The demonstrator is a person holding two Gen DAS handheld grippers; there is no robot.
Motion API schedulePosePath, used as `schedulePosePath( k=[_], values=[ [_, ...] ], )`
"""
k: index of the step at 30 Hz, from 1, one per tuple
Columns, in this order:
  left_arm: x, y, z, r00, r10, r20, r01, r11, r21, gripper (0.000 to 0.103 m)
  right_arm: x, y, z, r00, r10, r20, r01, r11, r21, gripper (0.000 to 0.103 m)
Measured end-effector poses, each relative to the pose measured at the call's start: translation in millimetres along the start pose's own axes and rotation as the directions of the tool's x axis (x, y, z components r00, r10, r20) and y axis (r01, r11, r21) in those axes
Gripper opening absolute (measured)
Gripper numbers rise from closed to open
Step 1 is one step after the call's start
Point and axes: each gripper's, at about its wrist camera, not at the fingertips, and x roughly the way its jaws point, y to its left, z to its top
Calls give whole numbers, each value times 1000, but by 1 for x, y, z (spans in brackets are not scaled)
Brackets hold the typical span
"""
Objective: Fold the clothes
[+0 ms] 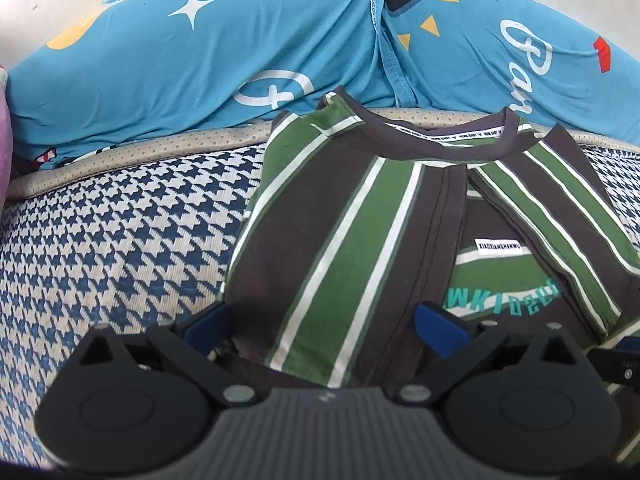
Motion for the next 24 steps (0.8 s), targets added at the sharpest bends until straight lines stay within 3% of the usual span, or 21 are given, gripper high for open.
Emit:
schedulePosePath(
  k=[8,19,24],
  values=[
    [-8,5,2,998,68,0,-68,997,-43,103,-8,-1,7,999,14,34,-14,1000,-14,53],
    [-23,4,-9,995,91,-28,-93,994,-59,103,-20,-2,18,995,19,95,-15,999,-39,53],
    [-22,5,-11,994,99,-43,-101,993,-61,103,-16,-7,15,996,28,82,-24,999,-44,53]
  ],
)
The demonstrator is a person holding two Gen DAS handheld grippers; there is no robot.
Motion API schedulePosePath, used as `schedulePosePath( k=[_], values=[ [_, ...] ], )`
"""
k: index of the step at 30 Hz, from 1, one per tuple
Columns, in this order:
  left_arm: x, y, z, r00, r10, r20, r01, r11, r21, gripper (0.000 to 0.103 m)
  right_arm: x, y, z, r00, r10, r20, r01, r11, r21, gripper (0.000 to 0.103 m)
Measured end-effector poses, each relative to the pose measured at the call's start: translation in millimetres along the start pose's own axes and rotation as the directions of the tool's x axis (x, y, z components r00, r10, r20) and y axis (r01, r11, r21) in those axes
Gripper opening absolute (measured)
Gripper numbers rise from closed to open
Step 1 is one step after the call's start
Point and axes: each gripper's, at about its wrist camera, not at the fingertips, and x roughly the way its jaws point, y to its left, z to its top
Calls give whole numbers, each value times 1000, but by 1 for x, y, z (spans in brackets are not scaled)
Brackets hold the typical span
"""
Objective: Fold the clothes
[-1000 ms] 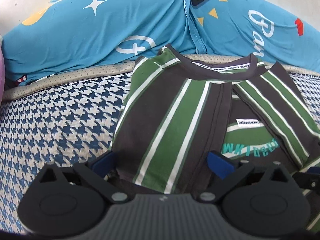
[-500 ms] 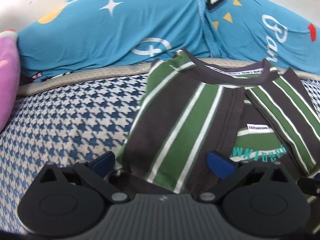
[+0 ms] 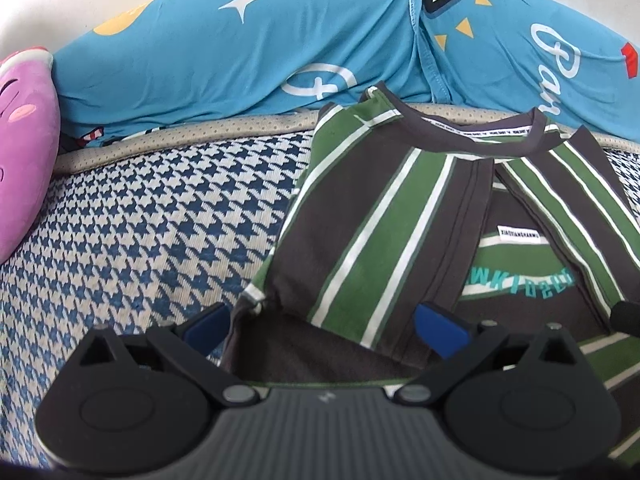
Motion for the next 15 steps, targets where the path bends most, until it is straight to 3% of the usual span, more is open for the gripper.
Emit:
schedulePosePath(
  k=[6,15],
  values=[
    [7,0,-1,1000,6,-19,-6,1000,-2,103,15,-3,-5,998,-32,-57,32,999,4,53],
    [14,2,-3,1000,-7,-27,7,1000,-24,103,25,6,-15,997,-67,-48,65,997,-48,54]
  ],
)
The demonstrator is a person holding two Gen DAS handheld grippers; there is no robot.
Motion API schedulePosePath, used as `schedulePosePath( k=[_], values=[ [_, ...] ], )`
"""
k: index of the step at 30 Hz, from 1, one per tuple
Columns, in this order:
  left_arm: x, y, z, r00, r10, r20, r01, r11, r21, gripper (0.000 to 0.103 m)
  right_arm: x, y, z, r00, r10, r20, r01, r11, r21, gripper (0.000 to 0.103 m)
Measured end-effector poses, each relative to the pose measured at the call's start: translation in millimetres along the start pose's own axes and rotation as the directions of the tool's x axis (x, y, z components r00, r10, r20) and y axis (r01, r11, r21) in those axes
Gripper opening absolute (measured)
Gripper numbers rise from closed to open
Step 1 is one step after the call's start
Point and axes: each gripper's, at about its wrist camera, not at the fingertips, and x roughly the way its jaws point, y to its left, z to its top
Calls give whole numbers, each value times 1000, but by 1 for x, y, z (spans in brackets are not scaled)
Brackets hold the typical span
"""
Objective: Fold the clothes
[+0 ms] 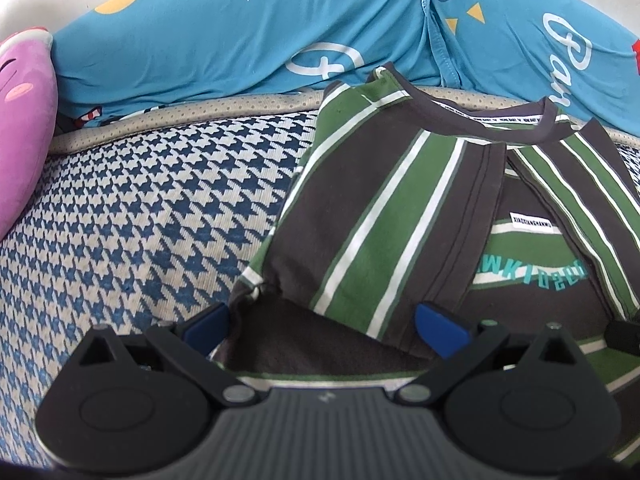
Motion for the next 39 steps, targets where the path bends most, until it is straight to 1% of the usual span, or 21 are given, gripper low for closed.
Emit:
schedulePosePath(
  k=[8,13,18,22,28,30,34,39],
  values=[
    [1,-1,-1,1000,3,9,-3,1000,-1,103,0,-2,-5,1000,19,14,-19,1000,20,56],
    [-4,-2,-1,1000,8,6,-8,1000,-10,103,-11,-7,-6,996,46,79,-48,998,32,56],
    [-13,-4,-5,1000,16,1,-16,1000,-7,103,-21,-21,-4,991,48,121,-55,997,56,56],
    [-23,-3,-10,1000,8,-5,-8,1000,-17,103,-29,-39,-4,988,42,151,-56,994,92,56],
    [-40,-3,-19,1000,20,19,-20,1000,5,103,-22,-67,-5,988,17,151,-40,987,154,56],
    [-42,-4,-22,1000,25,15,-25,1000,12,103,-16,-74,-6,989,20,145,-44,985,168,56],
    [-43,-4,-28,1000,12,-18,-12,1000,11,103,-10,-82,-9,988,29,150,-56,982,182,56],
    [-40,-9,-34,999,7,-34,-5,999,53,103,-1,-82,-9,985,39,169,-73,977,200,56]
  ],
)
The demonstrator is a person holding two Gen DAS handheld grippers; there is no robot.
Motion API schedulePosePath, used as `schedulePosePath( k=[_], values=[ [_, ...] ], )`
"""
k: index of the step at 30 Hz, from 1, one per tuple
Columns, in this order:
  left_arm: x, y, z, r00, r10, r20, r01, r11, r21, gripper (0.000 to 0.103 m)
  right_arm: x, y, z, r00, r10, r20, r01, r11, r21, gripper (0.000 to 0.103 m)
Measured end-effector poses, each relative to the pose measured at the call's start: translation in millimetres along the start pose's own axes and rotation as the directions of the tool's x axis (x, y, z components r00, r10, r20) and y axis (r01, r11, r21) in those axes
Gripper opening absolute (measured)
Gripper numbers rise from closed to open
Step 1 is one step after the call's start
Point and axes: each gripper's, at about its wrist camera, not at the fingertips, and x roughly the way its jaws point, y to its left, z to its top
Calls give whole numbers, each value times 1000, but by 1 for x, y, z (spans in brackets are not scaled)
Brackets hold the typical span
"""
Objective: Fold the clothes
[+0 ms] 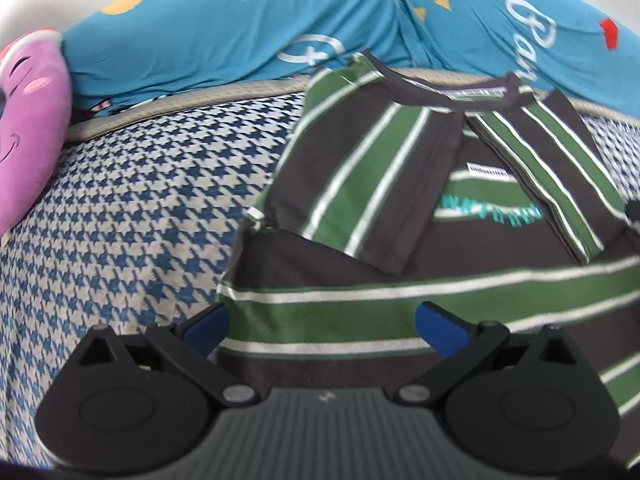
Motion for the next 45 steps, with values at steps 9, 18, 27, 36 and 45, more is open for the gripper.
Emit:
schedulePosePath(
  k=[9,18,27,36,45],
  values=[
    [0,7,3,1000,-5,4,5,1000,-11,103,9,6,-6,999,14,35,-13,1000,-27,48],
    [0,20,2,1000,15,4,-15,1000,-25,103,10,19,-12,998,37,46,-34,997,-63,14],
    [-2,28,3,1000,26,9,-25,999,-37,103,9,30,-15,997,16,70,-9,996,-91,16],
    [-4,33,2,999,32,11,-32,999,-38,103,15,30,-22,997,18,74,-12,997,-70,14],
    [-10,48,4,999,45,22,-44,997,-63,103,-8,82,-18,981,127,146,-108,985,-135,13]
  ],
)
